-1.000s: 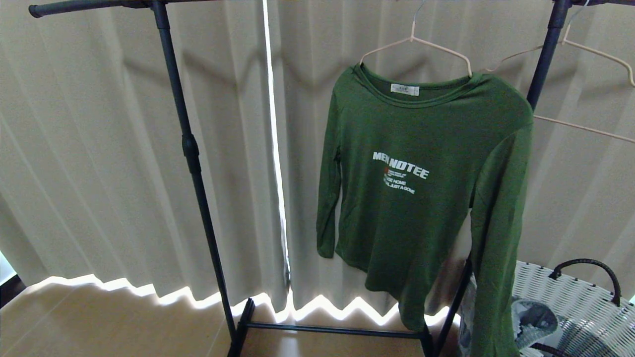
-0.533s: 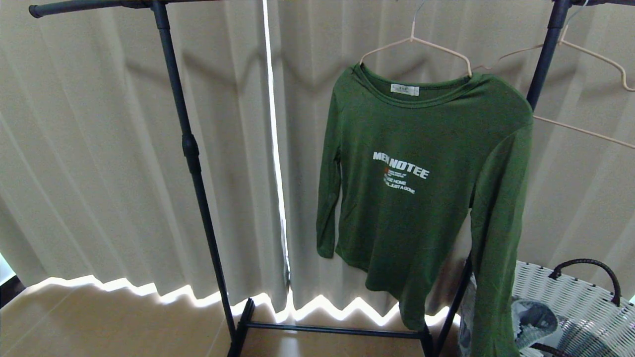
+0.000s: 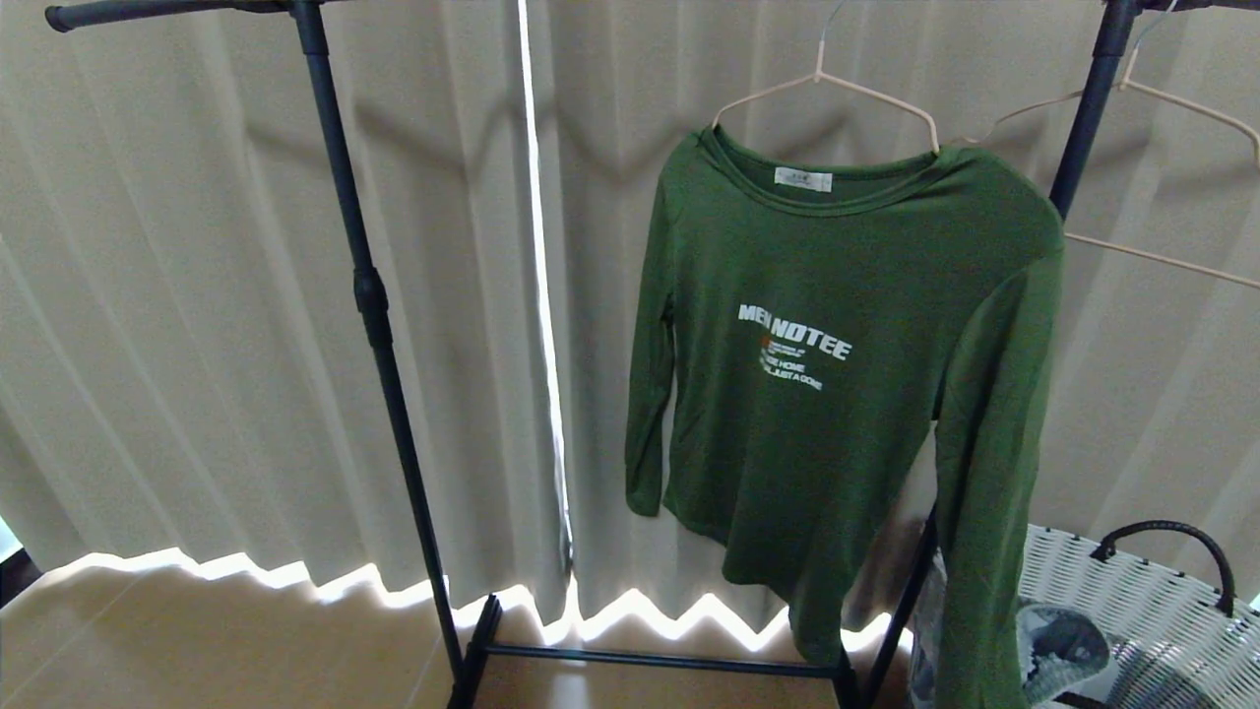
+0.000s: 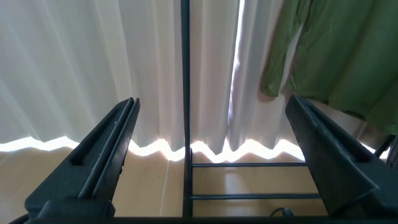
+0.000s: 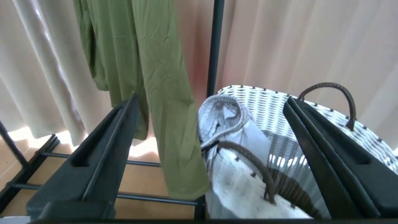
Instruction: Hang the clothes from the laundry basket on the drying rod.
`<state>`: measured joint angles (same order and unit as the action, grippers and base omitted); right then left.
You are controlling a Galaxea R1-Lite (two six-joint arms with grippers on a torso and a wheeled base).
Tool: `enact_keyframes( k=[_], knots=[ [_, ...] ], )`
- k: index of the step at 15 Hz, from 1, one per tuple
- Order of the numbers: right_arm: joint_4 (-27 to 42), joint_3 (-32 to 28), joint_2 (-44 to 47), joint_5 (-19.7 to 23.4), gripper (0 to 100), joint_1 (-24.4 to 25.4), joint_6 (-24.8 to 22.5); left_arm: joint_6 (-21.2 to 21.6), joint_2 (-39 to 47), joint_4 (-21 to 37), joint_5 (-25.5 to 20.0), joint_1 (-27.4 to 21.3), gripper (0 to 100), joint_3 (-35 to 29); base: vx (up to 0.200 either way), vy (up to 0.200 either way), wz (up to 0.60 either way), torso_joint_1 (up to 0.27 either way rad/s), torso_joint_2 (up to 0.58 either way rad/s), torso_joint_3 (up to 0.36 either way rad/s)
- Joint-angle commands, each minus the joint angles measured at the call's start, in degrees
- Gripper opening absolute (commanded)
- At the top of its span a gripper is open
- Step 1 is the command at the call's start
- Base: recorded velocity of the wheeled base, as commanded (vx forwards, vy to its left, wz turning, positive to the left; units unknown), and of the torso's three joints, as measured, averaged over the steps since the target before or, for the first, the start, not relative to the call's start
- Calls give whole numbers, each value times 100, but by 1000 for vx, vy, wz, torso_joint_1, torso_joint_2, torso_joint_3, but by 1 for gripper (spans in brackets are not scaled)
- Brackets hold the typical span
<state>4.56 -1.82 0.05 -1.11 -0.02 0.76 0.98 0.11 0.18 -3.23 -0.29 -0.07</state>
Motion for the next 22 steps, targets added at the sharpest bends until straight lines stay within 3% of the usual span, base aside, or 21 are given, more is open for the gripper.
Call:
enact_keyframes(
  k=[1, 4, 11, 16, 20, 21, 22],
  knots=[
    [1, -3, -5, -3, 100, 2, 4, -1, 7, -1, -2, 3, 100, 7, 0, -200, 0, 2, 7, -7],
    [1, -3, -5, -3, 100, 2, 12, -1, 7, -1, -2, 3, 100, -1, 0, -200, 0, 1, 1, 2],
    [1, 6, -5, -12, 100, 2, -32, -1, 7, -1, 7, 3, 100, -1, 0, 0, 0, 0, 0, 0],
    [1, 6, -5, -38, 100, 2, -23, 8, 7, -1, -2, 3, 100, 7, 200, 0, 0, 3, 1, 1],
    [45, -47, -5, -65, 100, 2, -181, -1, -2, -1, 7, 3, 100, -1, 0, 0, 0, 0, 0, 0],
    [177, -214, 57, -47, 100, 11, -497, -1, -2, -1, -2, 3, 100, 7, 0, 0, 0, 0, 0, 0],
    [361, -521, 355, -74, 100, 82, -1148, -1, -2, -1, -2, 3, 100, 7, 0, 0, 0, 0, 0, 0]
  ],
)
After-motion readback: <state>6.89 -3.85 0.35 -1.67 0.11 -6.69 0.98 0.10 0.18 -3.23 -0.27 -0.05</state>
